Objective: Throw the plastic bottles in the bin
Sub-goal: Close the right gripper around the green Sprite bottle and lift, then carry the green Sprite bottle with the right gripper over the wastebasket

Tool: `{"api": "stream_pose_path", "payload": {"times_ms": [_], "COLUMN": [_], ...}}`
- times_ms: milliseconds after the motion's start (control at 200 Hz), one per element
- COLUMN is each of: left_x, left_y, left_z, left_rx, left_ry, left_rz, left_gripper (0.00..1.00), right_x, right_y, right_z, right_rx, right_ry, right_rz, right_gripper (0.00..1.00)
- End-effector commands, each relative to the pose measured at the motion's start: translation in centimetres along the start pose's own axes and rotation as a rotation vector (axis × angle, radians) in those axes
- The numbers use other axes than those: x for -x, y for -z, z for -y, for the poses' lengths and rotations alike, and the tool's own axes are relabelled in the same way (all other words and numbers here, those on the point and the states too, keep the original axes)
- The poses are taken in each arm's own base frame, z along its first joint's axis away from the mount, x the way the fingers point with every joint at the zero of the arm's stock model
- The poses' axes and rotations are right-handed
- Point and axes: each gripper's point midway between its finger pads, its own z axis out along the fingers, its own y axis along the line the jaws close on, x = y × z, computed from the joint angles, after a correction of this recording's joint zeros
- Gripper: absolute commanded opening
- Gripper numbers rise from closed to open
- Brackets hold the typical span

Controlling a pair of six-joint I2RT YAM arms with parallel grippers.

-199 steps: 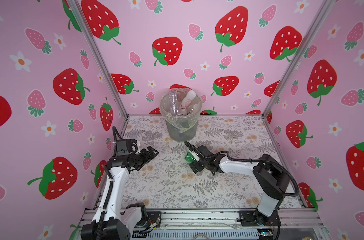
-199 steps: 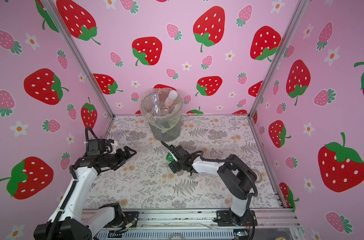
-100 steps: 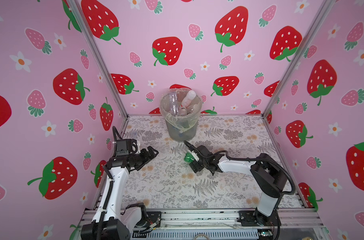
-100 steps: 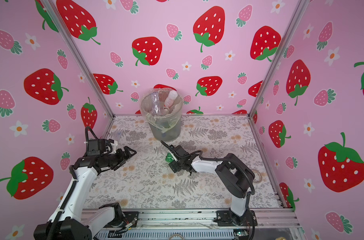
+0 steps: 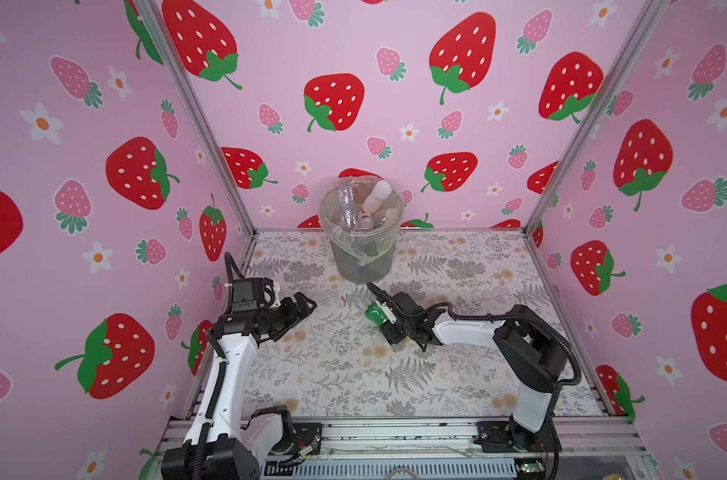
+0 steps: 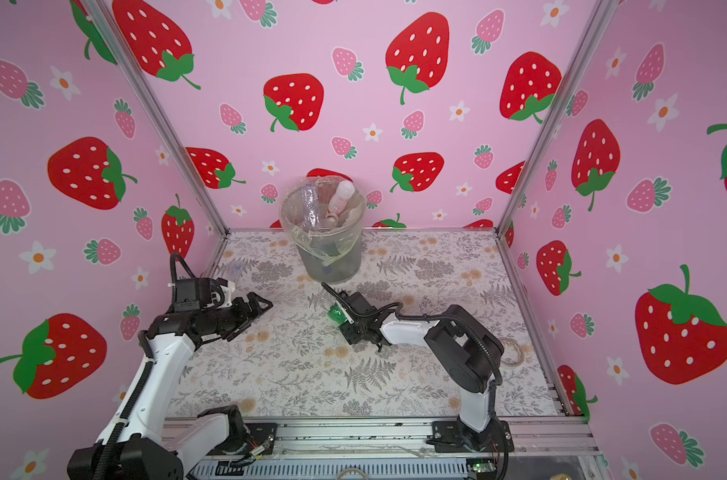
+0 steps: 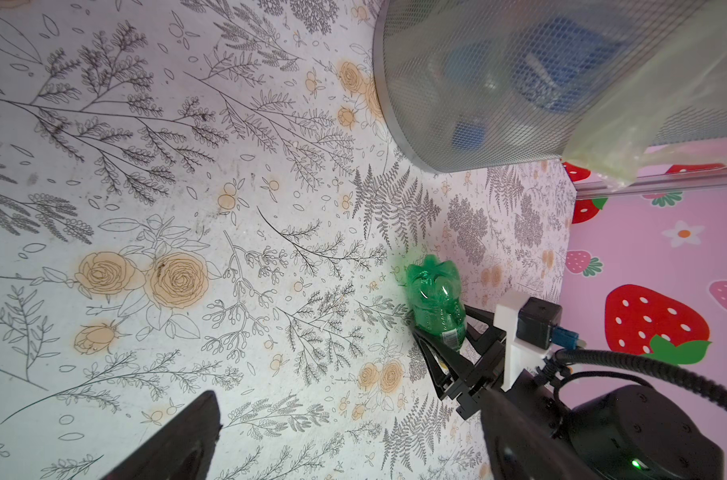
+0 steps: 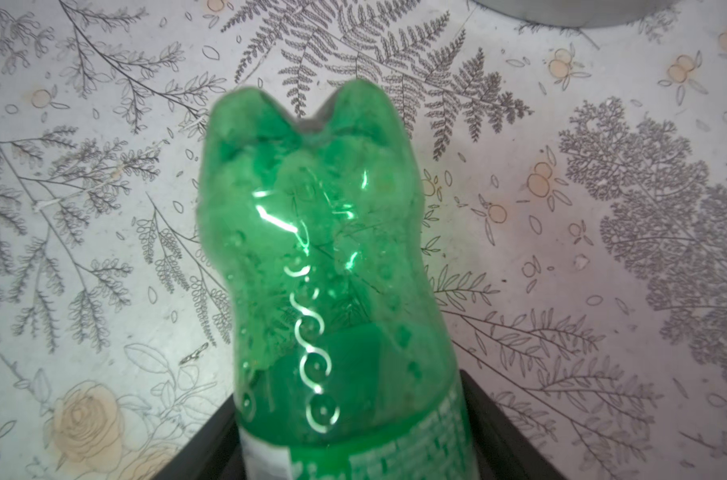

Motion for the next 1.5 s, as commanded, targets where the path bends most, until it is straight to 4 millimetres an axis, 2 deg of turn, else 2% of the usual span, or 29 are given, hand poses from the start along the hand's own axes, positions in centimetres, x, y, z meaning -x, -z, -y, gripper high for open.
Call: {"api": "stream_pose_path", "payload": {"times_ms": [0, 170, 535, 920, 1031, 1136, 1321, 1496], "left_x": [0.0, 0.0, 0.1, 0.0, 0.0, 0.0, -0.1, 0.0], "left_y": [0.3, 0.4, 0.3, 0.1, 0.0, 0.1, 0.0, 0.2], "left_z": [0.2, 0.3, 0.1, 0.1, 0.2, 0.3, 0.3, 0.3], "left_rx": [-0.012, -0.017, -0.010, -0.015, -0.018, -0.023, -0.029, -0.027], "left_ry": [-0.010, -0.013, -0.005, -0.001, -0.002, -0.003, -0.002, -0.004], "left_rz": [0.005, 0.007, 0.006, 0.001, -0.003, -0.002, -0.005, 0.001], "left_gripper": [0.99, 0.99, 0.99, 0.99, 0.99, 0.99, 0.99, 0.99], "right_x": [0.6, 1.7, 5.0, 8.7, 9.7, 11.2, 15.1, 18.7], "right_y": [0.6, 1.7, 5.8, 10.2, 11.1, 12.1, 14.9, 17.3], "right_z": [-0.2, -0.6, -1.2, -0.9, 0.2, 0.5, 0.8, 2.2], "right_rx": [0.021, 0.047, 0.107, 0.117, 0.071, 0.052, 0.048, -0.021], "right_ry": [-0.028, -0.076, -0.191, -0.247, -0.290, -0.295, -0.284, -0.308], "right_rz": [0.026, 0.067, 0.196, 0.295, 0.315, 0.340, 0.424, 0.499], "right_gripper": [0.66, 0.59, 0.58, 0.57, 0.57, 0.57, 0.57, 0.56]}}
